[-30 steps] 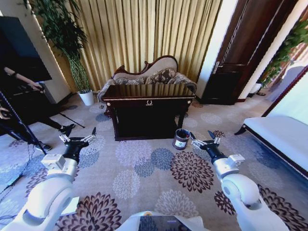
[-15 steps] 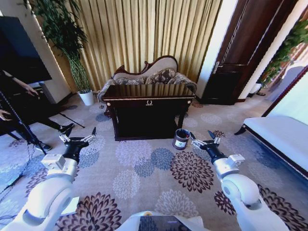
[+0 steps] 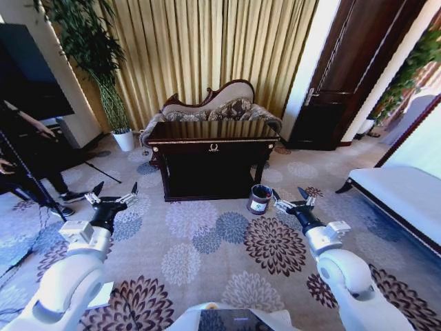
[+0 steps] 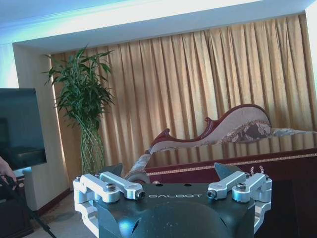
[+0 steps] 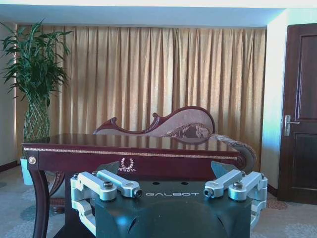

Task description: Move to the front of the table and place the trash on the table into the trash bin.

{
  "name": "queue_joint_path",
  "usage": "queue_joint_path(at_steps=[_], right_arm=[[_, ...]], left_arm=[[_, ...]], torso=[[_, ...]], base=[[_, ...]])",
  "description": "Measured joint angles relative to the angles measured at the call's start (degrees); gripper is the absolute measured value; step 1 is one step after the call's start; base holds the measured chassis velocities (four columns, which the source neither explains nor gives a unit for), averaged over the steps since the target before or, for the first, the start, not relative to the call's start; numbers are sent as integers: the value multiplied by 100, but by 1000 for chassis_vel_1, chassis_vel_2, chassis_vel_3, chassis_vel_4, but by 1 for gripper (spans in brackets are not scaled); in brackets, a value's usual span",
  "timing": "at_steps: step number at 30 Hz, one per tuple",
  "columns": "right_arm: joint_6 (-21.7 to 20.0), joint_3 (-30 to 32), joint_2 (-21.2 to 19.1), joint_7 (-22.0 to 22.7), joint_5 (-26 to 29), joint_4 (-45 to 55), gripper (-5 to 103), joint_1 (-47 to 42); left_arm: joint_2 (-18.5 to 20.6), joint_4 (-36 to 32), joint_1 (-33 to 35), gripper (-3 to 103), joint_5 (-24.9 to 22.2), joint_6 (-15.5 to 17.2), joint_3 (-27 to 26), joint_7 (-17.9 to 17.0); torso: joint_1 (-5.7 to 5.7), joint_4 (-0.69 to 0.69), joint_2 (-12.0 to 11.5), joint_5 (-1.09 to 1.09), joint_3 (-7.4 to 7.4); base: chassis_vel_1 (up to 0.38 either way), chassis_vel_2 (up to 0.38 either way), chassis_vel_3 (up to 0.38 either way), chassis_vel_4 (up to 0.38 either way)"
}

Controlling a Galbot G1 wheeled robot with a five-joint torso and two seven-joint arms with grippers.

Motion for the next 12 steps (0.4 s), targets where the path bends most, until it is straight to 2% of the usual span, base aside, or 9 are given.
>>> queue_joint_path(at_steps=[12], right_arm=[[0, 0, 0, 0, 0, 0, 100, 0]], left_arm=[[0, 0, 0, 100, 0, 0, 0, 0]], torso=[[0, 0, 0, 0, 0]], base=[[0, 0, 0, 0]])
